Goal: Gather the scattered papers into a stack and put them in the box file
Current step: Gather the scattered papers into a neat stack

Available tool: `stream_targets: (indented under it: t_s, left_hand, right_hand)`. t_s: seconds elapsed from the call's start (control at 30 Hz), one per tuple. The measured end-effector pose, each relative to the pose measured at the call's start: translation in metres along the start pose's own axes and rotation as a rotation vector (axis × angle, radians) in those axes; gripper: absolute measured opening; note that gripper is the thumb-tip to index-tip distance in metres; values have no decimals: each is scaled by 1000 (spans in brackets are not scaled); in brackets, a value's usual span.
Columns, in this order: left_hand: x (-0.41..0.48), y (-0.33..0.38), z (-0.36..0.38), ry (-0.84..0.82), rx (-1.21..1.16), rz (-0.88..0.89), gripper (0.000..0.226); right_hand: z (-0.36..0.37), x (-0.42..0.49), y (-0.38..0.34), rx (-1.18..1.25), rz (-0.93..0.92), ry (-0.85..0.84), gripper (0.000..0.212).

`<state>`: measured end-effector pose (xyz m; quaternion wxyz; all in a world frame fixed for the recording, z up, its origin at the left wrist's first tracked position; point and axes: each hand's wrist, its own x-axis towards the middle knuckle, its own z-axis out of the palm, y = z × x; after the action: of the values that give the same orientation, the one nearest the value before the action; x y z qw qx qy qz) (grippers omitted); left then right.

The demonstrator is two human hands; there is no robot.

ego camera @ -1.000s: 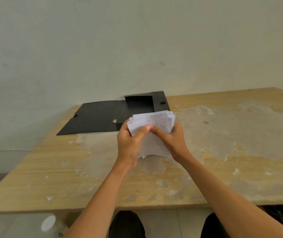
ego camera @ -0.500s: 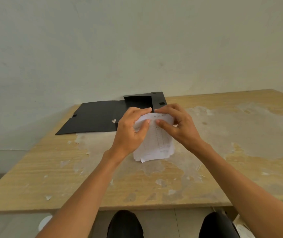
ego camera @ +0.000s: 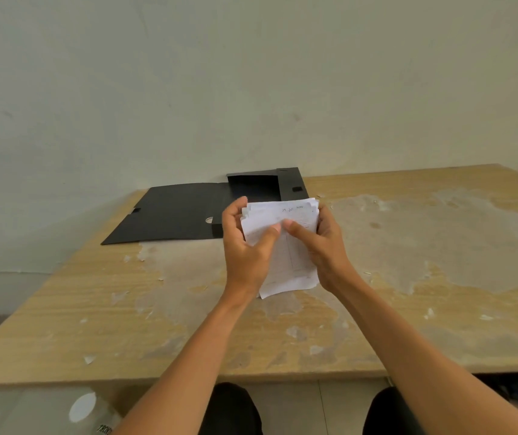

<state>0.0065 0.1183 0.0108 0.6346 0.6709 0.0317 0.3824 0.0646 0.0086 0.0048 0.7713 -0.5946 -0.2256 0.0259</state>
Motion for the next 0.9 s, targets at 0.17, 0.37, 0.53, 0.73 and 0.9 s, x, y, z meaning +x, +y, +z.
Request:
stream_targets:
  t_s: [0.17,0.37,0.53,0.73,0.9]
  left_hand:
    - [8,4,-11,-60,222,241,55]
    - [29,7,-11,-76,452,565,7]
    - [24,-4,-7,-40,338,488,7]
    - [17,-4,2,52,200,356,8]
    - [13,-3,10,34,198,396,7]
  right_hand:
    - [-6,0,2,-242,-184,-3,65]
    - [-4,6,-11,-550,-398,63,19]
    - [-4,7,-12,-321,-284,104,7]
    - [-4,5,-7,-72,-186,137,13]
    - [1,4,-8,-139,-205,95,13]
